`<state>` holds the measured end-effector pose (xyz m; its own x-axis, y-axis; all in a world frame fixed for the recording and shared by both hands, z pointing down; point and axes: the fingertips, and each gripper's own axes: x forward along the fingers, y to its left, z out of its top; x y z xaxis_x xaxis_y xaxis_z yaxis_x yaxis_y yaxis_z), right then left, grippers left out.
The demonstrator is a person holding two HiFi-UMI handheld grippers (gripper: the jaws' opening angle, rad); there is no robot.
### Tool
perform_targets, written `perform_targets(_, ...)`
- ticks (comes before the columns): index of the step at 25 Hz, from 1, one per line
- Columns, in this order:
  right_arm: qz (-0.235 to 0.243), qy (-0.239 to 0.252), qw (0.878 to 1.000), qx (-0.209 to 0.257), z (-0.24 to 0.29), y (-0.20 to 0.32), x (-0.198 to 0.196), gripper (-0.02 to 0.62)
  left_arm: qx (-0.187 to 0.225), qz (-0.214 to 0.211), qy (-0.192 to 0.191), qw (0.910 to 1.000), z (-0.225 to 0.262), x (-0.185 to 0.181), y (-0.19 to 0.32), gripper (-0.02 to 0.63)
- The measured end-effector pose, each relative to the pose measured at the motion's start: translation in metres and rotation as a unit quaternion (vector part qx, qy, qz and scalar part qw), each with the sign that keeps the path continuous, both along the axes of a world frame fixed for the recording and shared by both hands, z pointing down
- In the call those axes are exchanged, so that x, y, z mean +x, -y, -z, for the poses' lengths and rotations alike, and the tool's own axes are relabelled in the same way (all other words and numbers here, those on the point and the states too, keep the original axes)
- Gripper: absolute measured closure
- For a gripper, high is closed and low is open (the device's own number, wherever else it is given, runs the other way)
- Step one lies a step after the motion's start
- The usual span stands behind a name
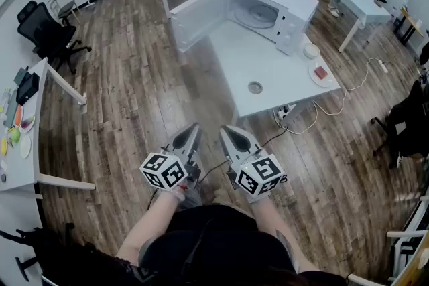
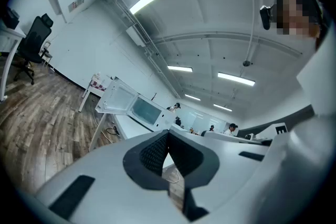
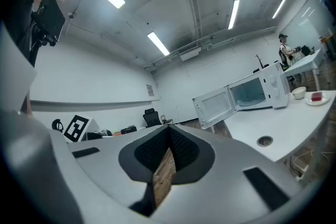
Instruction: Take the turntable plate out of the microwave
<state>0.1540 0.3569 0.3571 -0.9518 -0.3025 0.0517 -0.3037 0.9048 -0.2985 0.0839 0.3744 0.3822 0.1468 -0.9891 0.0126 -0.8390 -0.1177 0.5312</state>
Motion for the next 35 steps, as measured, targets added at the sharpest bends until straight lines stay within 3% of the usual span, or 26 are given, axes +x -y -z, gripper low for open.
perform_targets(7,-0.032,0.003,0.999,-0.011,-0.013,0.030,-0.004,0.575,-0.029,-0.013,0.001,0.9995,-0.022,-0.014,0.024,0.594)
perform_targets(19,-0.142,0.001,0.989,-0.033,-0.029,0.141,-0.060,0.575,-0.016,-0.119,-0.001,0.9927,-0.022,-0.073,0.151,0.594)
perform_targets(29,-0.233,0.000,0.971,-0.051,-0.055,0.199,-0.115,0.575,-0.014,-0.220,-0.014,0.9752,-0.039,-0.119,0.220,0.594)
perform_targets(35,-0.244,-0.015,0.968,-0.047,-0.057,0.218,-0.133,0.575,-0.003,-0.248,-0.024,0.9685,-0.042,-0.129,0.242,0.594)
